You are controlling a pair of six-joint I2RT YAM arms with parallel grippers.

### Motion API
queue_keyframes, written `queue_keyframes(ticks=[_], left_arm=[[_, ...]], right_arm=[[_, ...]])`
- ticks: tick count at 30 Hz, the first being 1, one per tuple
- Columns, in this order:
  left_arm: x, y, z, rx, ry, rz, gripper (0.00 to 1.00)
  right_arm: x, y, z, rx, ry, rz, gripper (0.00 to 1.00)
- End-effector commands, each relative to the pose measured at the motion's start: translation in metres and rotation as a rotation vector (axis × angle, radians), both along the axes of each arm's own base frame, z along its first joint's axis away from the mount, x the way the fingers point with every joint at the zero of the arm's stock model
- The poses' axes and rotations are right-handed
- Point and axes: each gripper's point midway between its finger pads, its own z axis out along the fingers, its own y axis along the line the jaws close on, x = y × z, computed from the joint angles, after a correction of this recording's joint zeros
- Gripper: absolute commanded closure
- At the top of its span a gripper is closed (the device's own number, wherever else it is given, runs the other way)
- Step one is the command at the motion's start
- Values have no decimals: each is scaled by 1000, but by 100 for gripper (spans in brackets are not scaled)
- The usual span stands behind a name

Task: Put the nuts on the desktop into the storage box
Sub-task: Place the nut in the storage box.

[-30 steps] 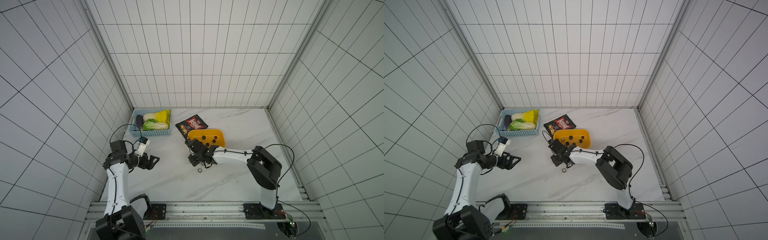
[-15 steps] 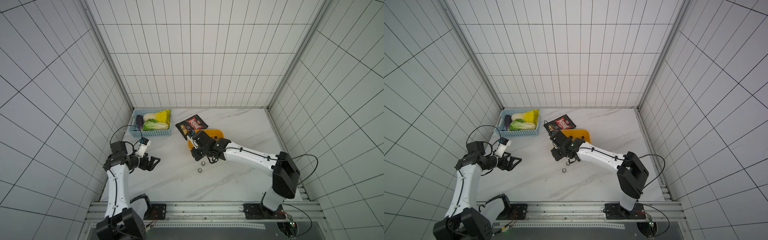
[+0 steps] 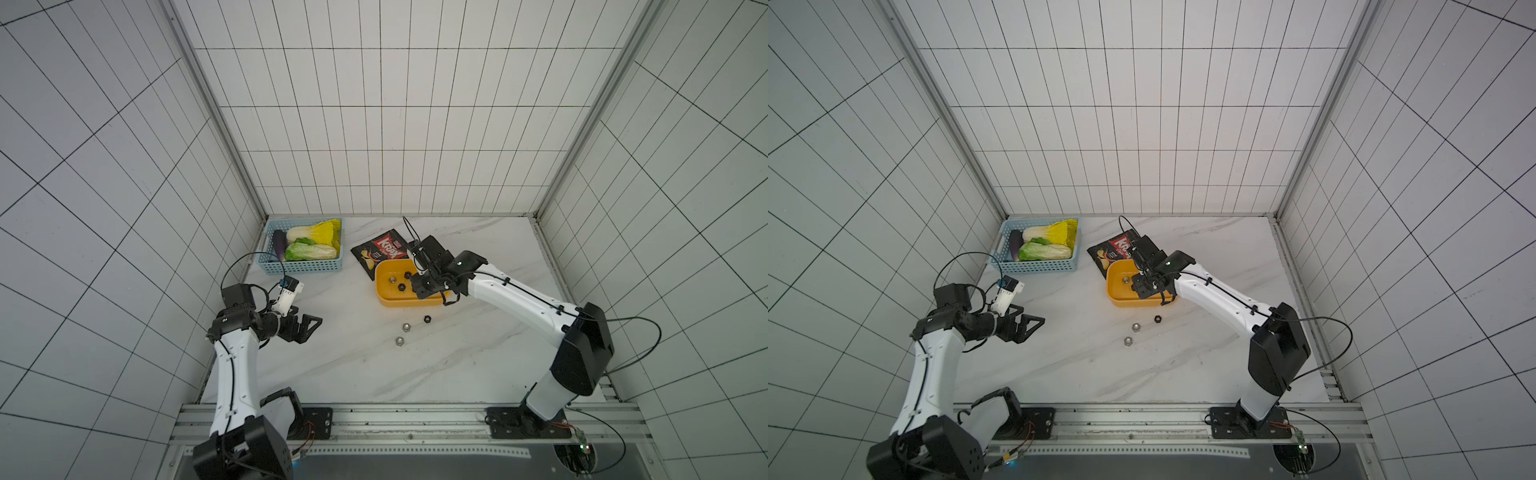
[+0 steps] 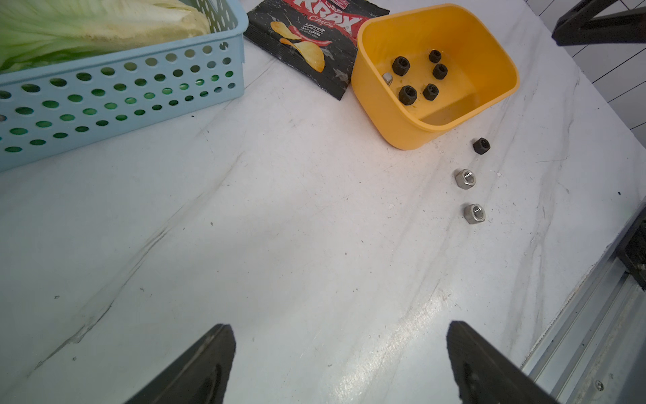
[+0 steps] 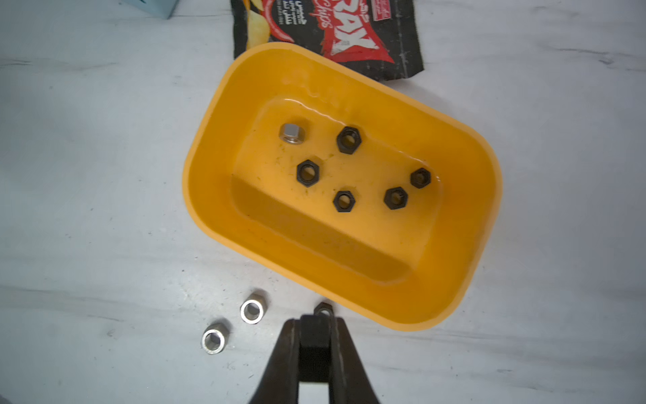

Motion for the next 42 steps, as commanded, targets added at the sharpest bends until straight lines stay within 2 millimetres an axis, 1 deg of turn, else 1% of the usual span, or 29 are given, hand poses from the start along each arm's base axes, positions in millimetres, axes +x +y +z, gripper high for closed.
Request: queue_keyframes(ticks=[1,5,13,19,24,28,32,38,42], left_arm=[[-2,-3,1,-12,-15,-19,2],[-2,-4,0,-11,-13,-21,2],[-3,-3,0,-8,-12,-22,2],[-3,-2,0,0,-9,-17,2],[0,4,1,24,3,11,3],[-1,3,0,21,5,7,3],[-1,3,-1,19,9,7,3],[-1,3,-1,17,10,6,2],[-1,2,-2,14,9,2,2]], right_arm=[[23,-22,-3,-94,-22,-48,100],[43,-31,-20,-156,-17,-77,100],[81,-22,-50,-227,-9,-96,100],[104,-18,-75,-303,-27,-115,100],[113,-13,-93,-320,-24,-126,100],[117,-13,-105,-344,-23,-138,100],[118,-12,-117,-350,-6,-140,100],[118,-8,-115,-348,-11,-142,100],[118,-8,-113,-346,-10,-141,88]])
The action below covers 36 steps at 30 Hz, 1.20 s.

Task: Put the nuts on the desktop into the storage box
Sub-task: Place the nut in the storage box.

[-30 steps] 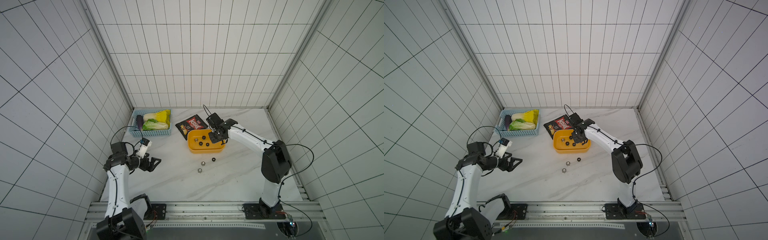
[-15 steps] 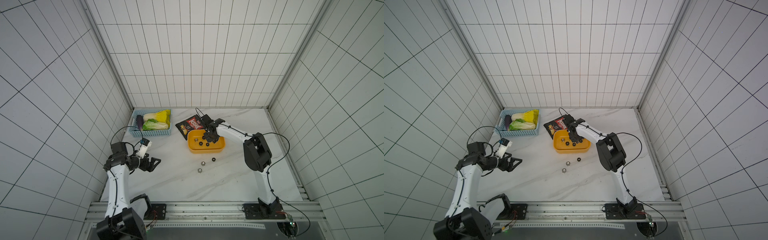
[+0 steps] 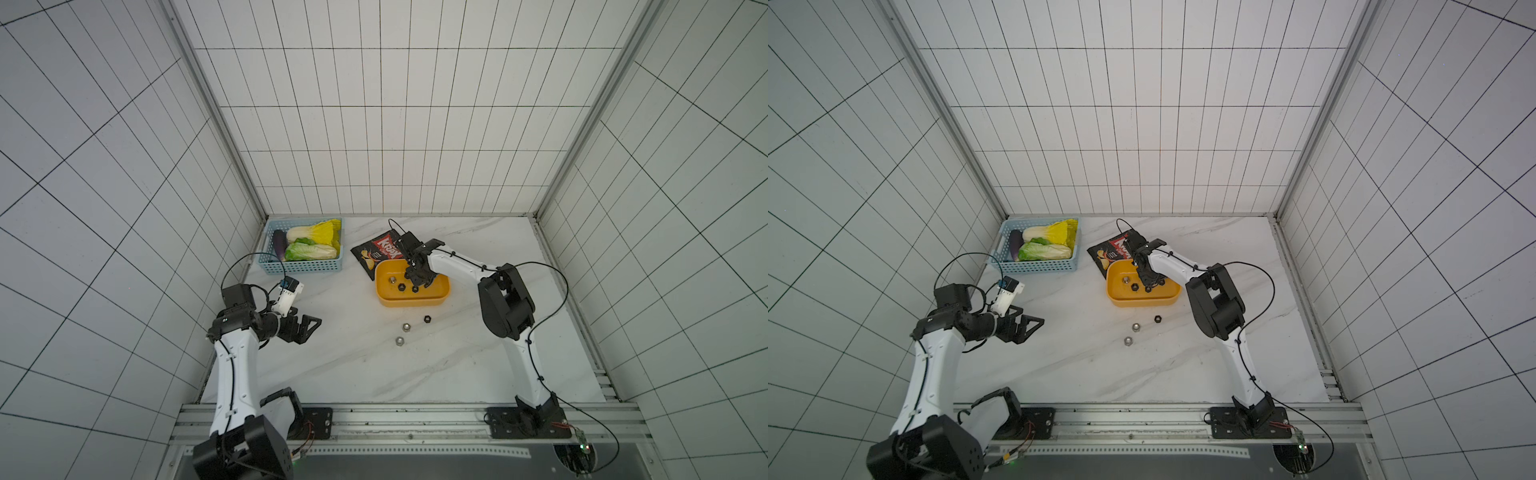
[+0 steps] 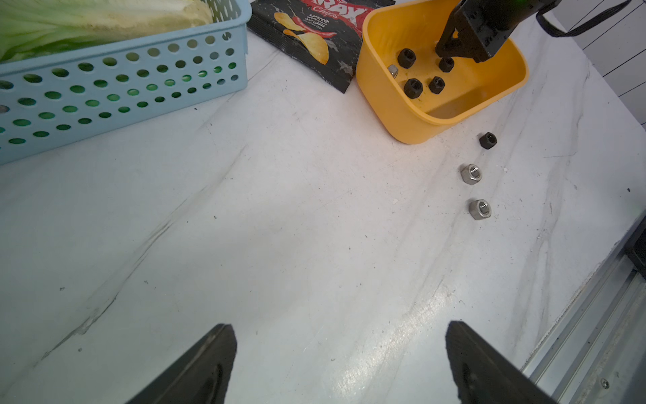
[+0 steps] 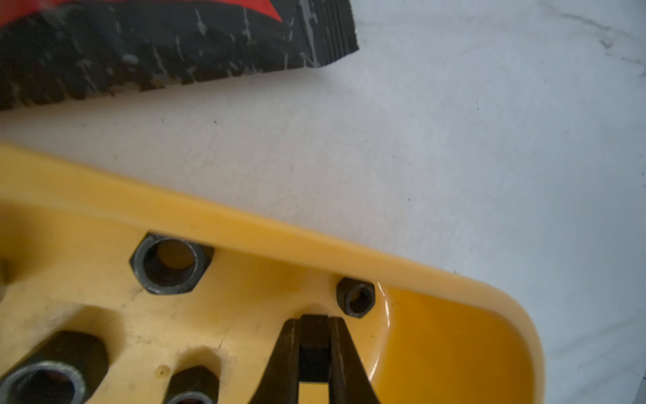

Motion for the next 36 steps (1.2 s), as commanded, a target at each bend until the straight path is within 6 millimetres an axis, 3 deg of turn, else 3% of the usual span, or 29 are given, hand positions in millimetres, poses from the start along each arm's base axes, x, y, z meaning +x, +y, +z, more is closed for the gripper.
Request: queue_keyframes(ticks=[1,8,14,23,28,36], left_arm=[[0,-1,2,-5,-6,-5,2],[-1,-1,2,-6,-9,-8,2],[-1,-2,2,-9,-12,-13,2],[-3,-6,3,-21,-23,-34,2],[-4,-9,4,-29,-37,-49,2],[-14,-16,6,-6,-56,-143,2]], right_arm=[[8,2,8,5,-22,-16,84],[6,7,20,42,-18,2,67],[1,11,32,82,-11,15,64],[-13,6,89,167,-61,23,61],[-41,2,118,255,-44,27,59],[-105,-10,133,372,73,24,47]])
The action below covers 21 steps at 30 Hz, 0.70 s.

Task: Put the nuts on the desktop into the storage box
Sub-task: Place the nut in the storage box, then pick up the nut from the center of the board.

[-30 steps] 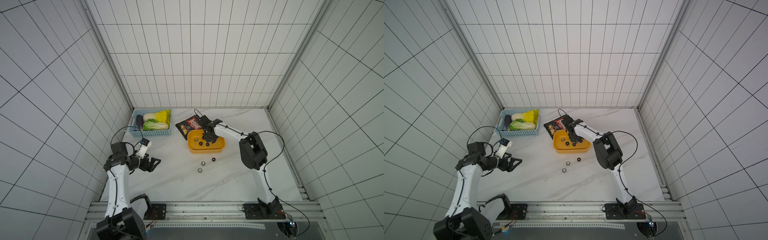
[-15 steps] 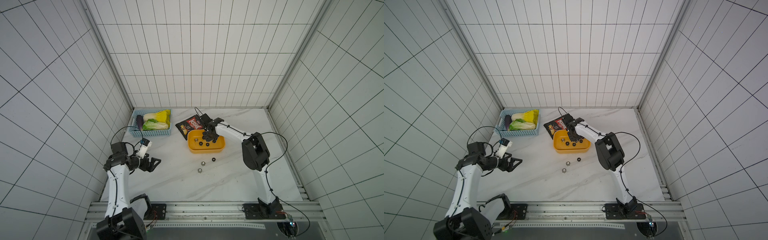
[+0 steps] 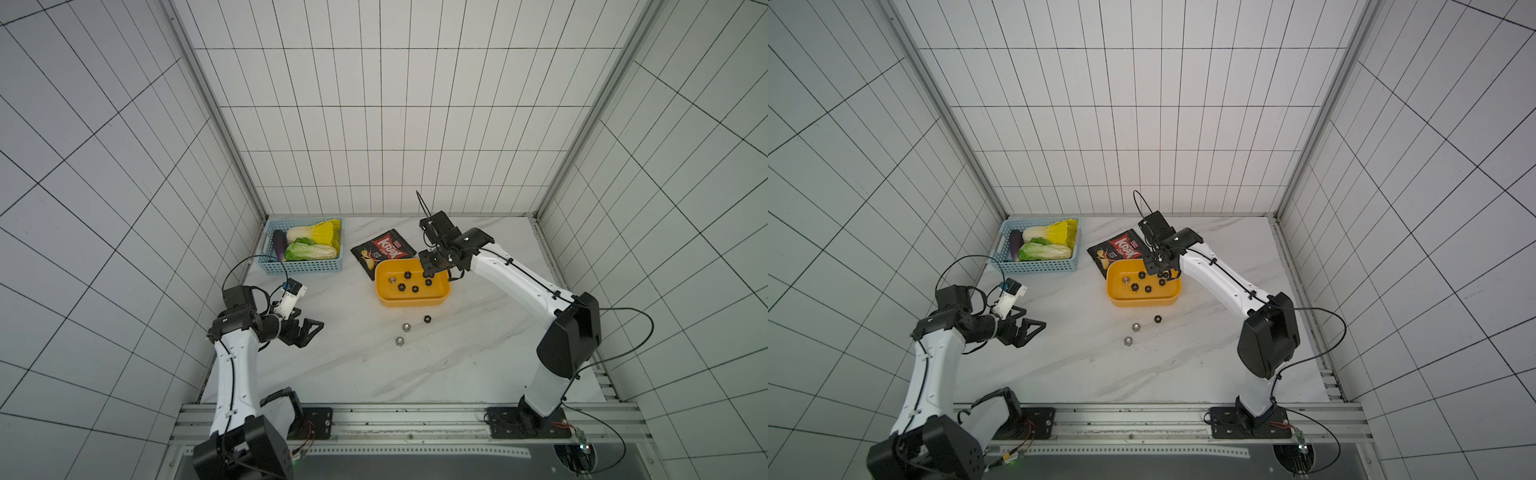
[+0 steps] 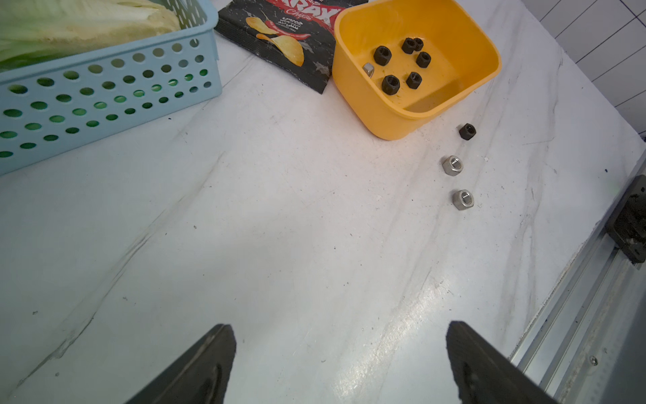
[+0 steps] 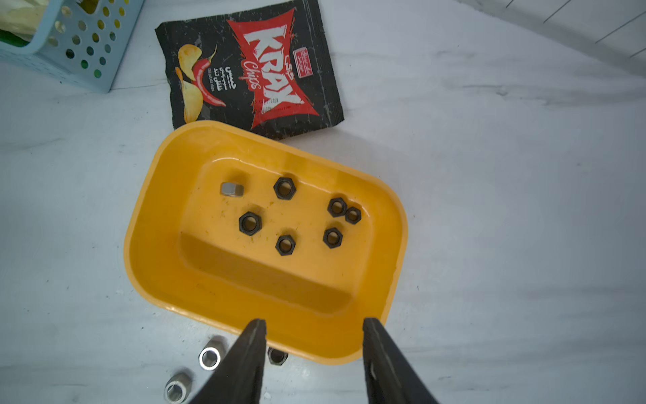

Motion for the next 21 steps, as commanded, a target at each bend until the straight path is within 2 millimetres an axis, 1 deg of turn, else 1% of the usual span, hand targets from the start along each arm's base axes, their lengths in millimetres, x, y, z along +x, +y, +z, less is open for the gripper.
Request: queue_keyframes(ticks=[1,3,6,10,14,18,21], left_arm=[[-6,-8,5,1,-33,-74,2],[-7,-13,5,11,-26,-107,2],[-10,-24,2,35,-7,-166,2],[-16,-43,0,60,-8,-260,2],[-19,-59,-1,86,-17,-335,2],[-18,-73,-2,90,-39,-389,2],[-17,-84,-4,90,-53,-427,2]], right_arm=[[-42,-7,-11,2,109,7,44],[-57,-14,-10,-9,111,10,39],[-78,-24,-14,-25,121,14,35],[-101,-42,-27,-38,152,-24,31],[-120,-48,-45,-24,196,-63,24],[-128,-48,-64,-15,225,-100,14],[-129,-46,-74,-13,225,-119,12]])
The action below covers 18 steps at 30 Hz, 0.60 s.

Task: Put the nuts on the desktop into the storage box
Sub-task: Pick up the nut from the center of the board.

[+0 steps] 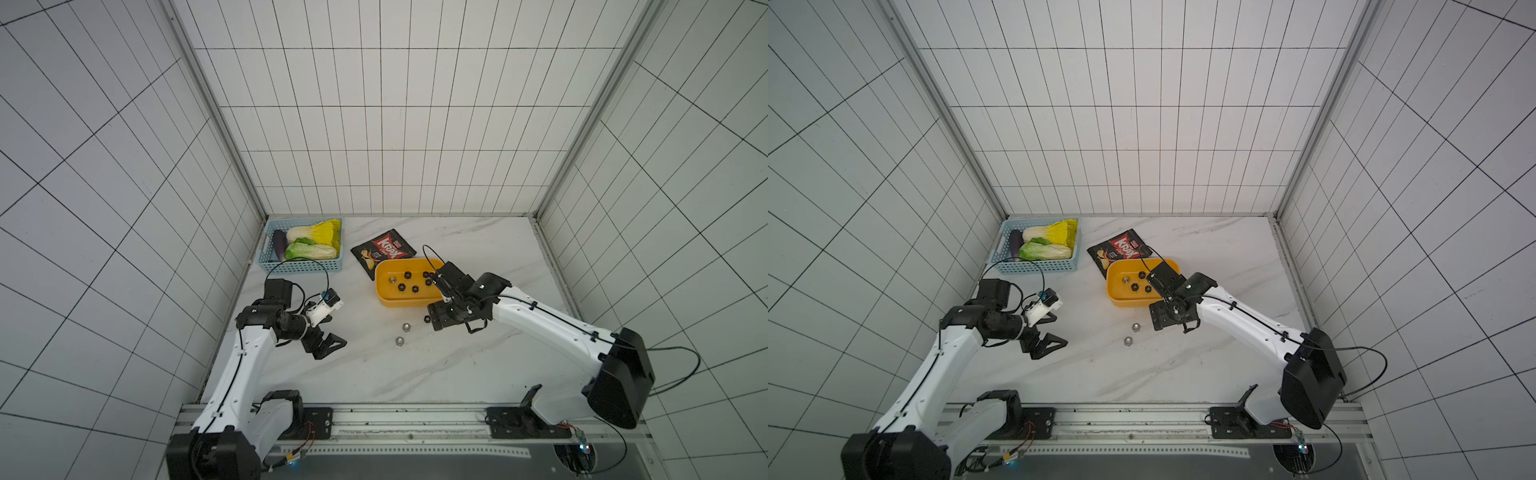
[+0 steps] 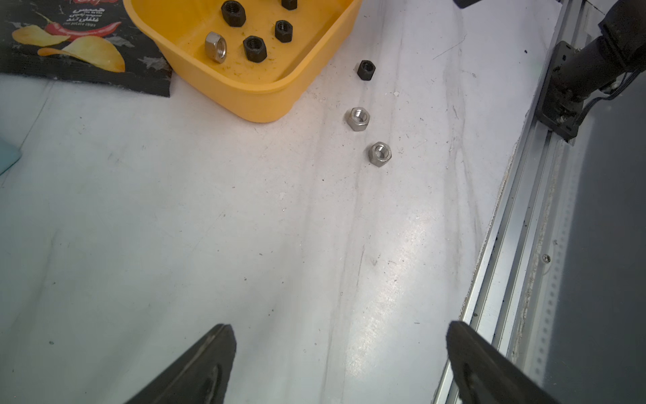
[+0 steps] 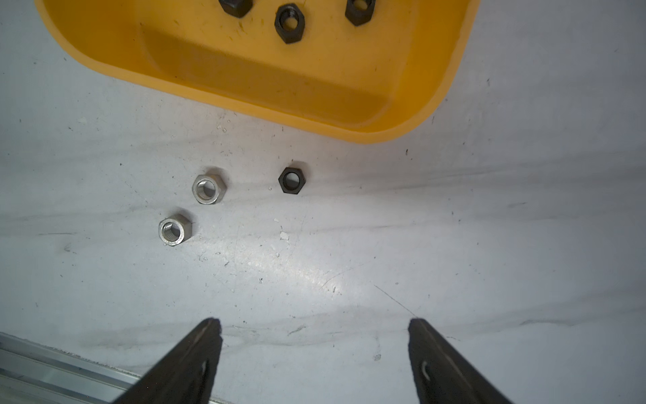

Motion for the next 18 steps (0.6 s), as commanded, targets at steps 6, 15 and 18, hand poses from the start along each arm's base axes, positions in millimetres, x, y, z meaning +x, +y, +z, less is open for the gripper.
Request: queue_keyframes(ticks=[6,15,18], left_arm=[[14,-21,-6,29,-78,-71,2],[10,-34,-26,29,-67,-104,2],[7,-33,-30,34,-64,-109,2]], right_arm=[[7,9,-31,0,-12,-72,12],[27,24,-69,-54,-25,-61,18],[31,26,-82,-78,-22,-56,23]])
